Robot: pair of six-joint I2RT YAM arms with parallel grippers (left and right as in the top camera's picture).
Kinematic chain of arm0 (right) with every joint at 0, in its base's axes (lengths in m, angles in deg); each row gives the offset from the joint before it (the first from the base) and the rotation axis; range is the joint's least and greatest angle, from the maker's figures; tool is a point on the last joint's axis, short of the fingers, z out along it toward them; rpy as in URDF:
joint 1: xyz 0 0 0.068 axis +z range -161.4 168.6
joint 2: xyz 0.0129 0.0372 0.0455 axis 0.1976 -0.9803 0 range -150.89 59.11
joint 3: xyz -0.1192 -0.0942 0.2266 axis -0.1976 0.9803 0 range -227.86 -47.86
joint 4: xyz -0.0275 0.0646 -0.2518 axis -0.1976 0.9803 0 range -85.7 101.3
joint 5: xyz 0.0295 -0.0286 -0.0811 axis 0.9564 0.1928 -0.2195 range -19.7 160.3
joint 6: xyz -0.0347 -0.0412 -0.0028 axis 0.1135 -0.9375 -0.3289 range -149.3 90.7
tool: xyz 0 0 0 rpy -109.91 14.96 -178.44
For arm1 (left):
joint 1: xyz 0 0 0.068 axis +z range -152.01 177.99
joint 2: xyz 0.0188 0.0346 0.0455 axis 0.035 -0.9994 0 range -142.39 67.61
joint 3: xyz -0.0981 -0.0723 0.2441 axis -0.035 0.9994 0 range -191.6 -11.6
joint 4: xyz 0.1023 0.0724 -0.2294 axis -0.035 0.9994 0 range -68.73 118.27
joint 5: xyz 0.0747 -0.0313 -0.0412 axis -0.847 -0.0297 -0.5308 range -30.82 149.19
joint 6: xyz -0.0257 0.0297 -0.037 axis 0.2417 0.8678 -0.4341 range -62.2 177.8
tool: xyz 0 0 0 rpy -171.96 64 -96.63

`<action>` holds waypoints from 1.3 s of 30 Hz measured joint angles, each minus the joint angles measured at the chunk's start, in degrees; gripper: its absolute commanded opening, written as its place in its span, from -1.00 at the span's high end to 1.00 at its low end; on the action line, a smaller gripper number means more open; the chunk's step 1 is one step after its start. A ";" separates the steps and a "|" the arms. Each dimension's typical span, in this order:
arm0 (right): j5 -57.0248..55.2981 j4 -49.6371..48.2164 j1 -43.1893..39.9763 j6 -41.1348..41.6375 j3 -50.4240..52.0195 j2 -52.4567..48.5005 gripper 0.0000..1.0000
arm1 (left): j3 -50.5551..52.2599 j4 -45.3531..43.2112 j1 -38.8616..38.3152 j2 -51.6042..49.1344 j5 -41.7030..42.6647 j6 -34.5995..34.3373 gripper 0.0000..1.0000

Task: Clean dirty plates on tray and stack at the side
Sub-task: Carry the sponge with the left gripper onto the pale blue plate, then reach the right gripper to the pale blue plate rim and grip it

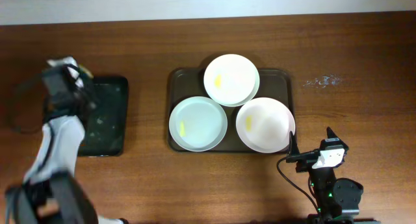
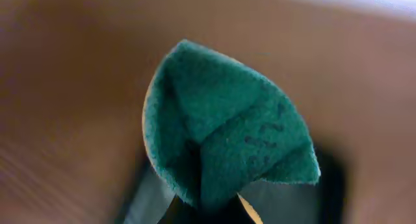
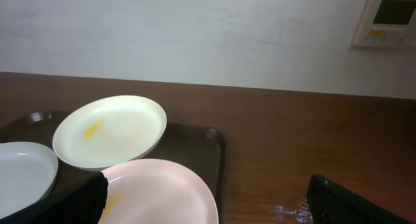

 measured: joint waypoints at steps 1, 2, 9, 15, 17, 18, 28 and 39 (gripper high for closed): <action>0.00 0.00 0.00 0.00 0.00 0.00 -0.97 | 1.77 2.23 0.00 -5.75 0.13 0.00 1.00; 0.00 0.00 0.00 0.00 0.00 0.00 -0.97 | 2.56 3.13 0.00 -6.16 0.17 0.00 1.00; 0.02 0.00 0.00 0.02 0.02 -0.11 -0.97 | -2.25 1.55 0.20 32.02 21.03 -3.23 1.00; 0.02 0.00 0.00 0.04 0.02 -0.07 -0.97 | -1.75 14.69 -24.13 19.06 34.14 -24.52 1.00; 0.00 0.00 0.00 0.04 0.02 -0.04 -0.97 | -1.84 16.81 -35.98 11.61 26.45 -26.43 1.00; 0.00 0.00 0.00 0.00 0.02 -0.07 -0.97 | -1.75 17.68 -40.50 6.67 20.61 -27.67 1.00; 0.00 0.00 0.00 0.04 0.02 -0.07 -0.97 | -1.73 15.67 -44.85 -9.84 10.10 -39.65 -0.25; 26.77 -36.74 -0.07 17.40 -1.05 -0.11 -0.97 | -3.61 26.29 -35.26 13.68 12.26 -34.27 -0.99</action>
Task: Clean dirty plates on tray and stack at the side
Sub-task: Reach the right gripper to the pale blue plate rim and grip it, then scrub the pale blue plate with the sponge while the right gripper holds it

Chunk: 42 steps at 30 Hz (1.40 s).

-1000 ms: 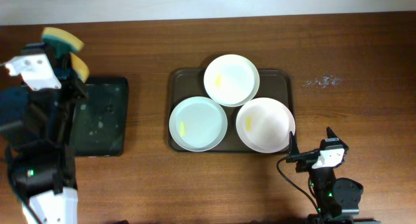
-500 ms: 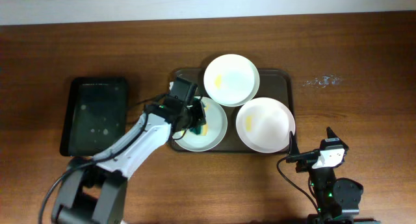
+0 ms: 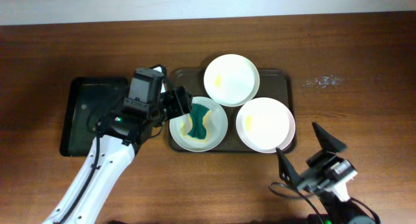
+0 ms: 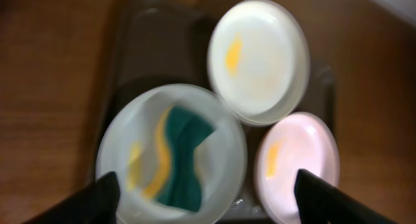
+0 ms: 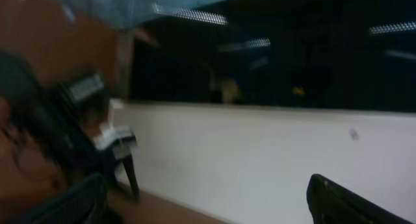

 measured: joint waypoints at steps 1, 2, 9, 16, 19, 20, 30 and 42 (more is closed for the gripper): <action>0.57 4.02 0.00 2.97 -3.19 -0.31 -0.97 | -0.02 2.47 0.98 -0.11 -0.04 1.40 -0.99; 0.79 22.40 -0.04 4.52 -13.62 -2.47 -0.97 | 0.00 4.66 1.88 -0.22 -0.42 2.16 -0.99; 15.08 66.58 -0.15 -0.31 -61.53 -41.72 -0.97 | 0.00 6.73 2.58 -0.44 -1.62 3.39 -0.99; -14.86 79.30 24.48 2.08 -67.36 -80.32 -0.18 | 0.00 7.56 2.58 -0.44 -1.70 3.41 -0.99; -19.43 66.97 28.63 4.92 -68.37 -93.33 -0.01 | 0.00 7.98 2.58 -0.48 -1.73 3.41 -0.99; -20.06 63.84 28.92 5.84 -68.46 -97.20 0.00 | 0.00 8.17 2.58 -0.44 -1.73 3.41 -0.99; -23.32 64.11 29.03 9.57 -68.48 -109.66 0.17 | 0.00 8.28 2.58 -0.48 -1.73 3.41 -1.00; -23.54 65.99 29.11 10.56 -68.50 -110.92 0.65 | 0.00 1.27 -1.25 -15.10 5.66 8.57 -0.29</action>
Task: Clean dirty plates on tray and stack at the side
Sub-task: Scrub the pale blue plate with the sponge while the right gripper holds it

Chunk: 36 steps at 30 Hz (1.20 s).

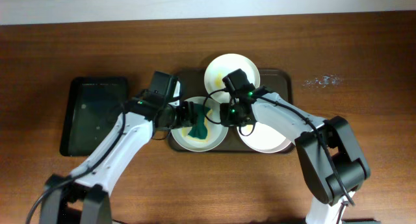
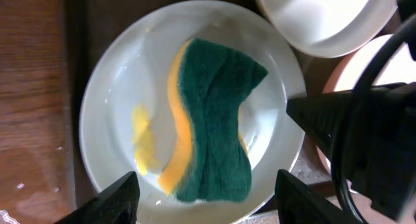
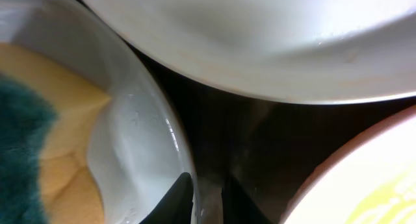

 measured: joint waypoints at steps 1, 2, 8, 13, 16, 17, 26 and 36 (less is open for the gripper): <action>0.07 -0.11 0.00 0.00 -0.04 -0.57 0.77 | 0.00 -0.37 0.00 -0.94 0.15 0.02 -0.25; 0.07 -0.13 0.00 -0.04 -0.11 -0.59 0.90 | 0.00 -0.63 0.00 -1.73 0.24 0.17 -0.13; 1.20 -0.48 0.00 0.20 -0.26 -0.70 0.92 | 0.00 -2.38 -0.17 -3.45 0.44 1.03 0.03; 1.36 -0.52 0.00 0.20 -0.33 -0.72 0.91 | 0.00 -9.29 -3.13 -10.16 1.88 1.14 0.09; 1.36 -0.52 0.00 0.15 -0.33 -0.72 0.91 | 0.00 -9.97 -3.15 -13.38 1.62 1.18 0.83; 1.33 -0.52 0.00 0.22 -0.33 -0.72 0.91 | 0.00 -10.03 -3.15 -14.08 1.18 1.25 1.00; 2.25 -1.20 0.24 0.17 -0.37 -0.85 0.92 | -3.61 -0.46 -4.50 -14.05 -26.80 1.44 1.00; 2.23 -1.25 0.24 0.22 -0.37 -0.85 0.91 | -4.35 -4.46 -3.52 -7.87 -10.71 -2.89 1.00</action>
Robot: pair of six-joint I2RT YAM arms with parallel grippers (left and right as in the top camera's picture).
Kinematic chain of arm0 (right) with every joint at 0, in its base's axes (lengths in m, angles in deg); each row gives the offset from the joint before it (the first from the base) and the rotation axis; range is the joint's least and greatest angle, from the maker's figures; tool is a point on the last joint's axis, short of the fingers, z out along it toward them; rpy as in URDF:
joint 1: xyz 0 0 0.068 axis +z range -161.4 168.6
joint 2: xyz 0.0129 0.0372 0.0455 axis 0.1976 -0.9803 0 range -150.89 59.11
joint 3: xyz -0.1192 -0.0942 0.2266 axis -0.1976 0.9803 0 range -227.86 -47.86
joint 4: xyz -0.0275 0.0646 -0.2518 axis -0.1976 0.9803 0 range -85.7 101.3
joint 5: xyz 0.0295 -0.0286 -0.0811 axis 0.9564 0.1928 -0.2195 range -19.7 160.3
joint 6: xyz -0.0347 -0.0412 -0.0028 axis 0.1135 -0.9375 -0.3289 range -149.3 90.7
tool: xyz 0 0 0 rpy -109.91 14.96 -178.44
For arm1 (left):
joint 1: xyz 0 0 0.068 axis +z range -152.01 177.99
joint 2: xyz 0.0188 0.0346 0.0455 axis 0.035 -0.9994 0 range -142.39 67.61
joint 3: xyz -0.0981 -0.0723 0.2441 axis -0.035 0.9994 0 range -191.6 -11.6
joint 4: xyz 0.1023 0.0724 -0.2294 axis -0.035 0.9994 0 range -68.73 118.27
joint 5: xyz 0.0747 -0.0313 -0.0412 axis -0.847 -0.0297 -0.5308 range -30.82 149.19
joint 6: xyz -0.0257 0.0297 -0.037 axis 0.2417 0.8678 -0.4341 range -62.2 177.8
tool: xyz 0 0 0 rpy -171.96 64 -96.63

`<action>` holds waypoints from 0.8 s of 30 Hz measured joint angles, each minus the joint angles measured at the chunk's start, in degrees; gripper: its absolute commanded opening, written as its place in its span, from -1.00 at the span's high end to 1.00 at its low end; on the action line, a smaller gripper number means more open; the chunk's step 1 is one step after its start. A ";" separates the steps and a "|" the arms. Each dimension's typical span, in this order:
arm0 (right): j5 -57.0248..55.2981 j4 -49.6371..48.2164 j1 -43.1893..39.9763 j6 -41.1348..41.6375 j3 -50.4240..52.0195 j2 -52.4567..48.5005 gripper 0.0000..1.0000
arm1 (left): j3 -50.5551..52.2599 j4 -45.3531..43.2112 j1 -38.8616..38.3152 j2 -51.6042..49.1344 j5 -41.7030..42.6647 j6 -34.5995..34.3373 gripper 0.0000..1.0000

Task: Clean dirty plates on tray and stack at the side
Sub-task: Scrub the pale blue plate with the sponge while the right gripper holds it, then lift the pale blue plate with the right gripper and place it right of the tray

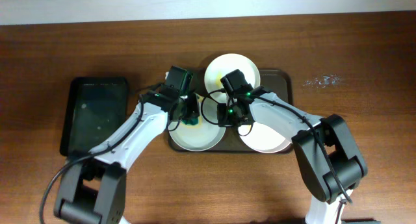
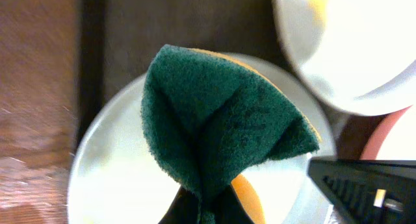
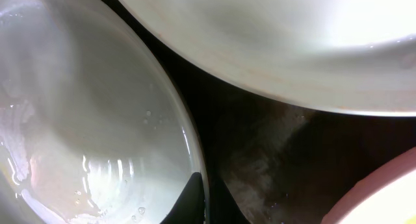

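A brown tray carries three plates. My left gripper is shut on a folded green and yellow sponge, holding it over the far left part of the pale blue plate. My right gripper is shut on that plate's right rim, one finger inside and one outside. The cream plate with a yellow smear sits at the back, overlapping the others. The pink plate lies at the right, partly under my right arm. Water beads show on the pale plate.
A black tray lies on the wooden table at the left, apart from the brown tray. A patch of white specks marks the table right of the brown tray. Both arms cross over the tray's middle.
The sponge lay flat in the pale blue plate with my left gripper open over it. Now that gripper is shut on it, folded, over the plate's far left. The right gripper stays on the rim.
First my left gripper held the sponge by the black tray while the right arm sat at the front right. Then the sponge lay in the pale blue plate, left gripper open. Then the right gripper straddled that plate's rim. Now the left holds the sponge again.
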 measured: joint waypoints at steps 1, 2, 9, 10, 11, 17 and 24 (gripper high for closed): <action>0.00 0.00 0.00 -0.04 0.00 0.00 0.91 | 0.50 -0.07 0.00 -2.47 0.79 -0.68 1.00; 0.00 -0.02 0.00 -0.02 0.00 0.00 0.92 | 0.85 -0.66 0.00 -6.62 1.31 -1.18 1.00; -0.04 -0.07 0.00 -0.04 0.00 -0.04 0.92 | -2.38 6.93 -0.33 -8.44 -12.13 -1.25 1.00; -0.02 -0.50 0.07 -0.02 0.00 -0.07 0.92 | -3.61 9.49 0.61 -8.33 -15.45 -1.20 1.00; -0.15 -0.55 0.22 -0.15 -0.07 -0.09 0.91 | -4.24 10.01 0.76 -7.80 -17.05 -1.16 1.00; -4.31 7.56 0.70 -6.43 -3.93 1.53 0.91 | -5.42 12.85 3.80 10.47 -20.63 -1.29 1.00; -48.02 28.48 15.87 -12.28 -25.29 4.24 0.91 | -5.57 21.20 15.45 13.00 -16.70 -1.27 1.00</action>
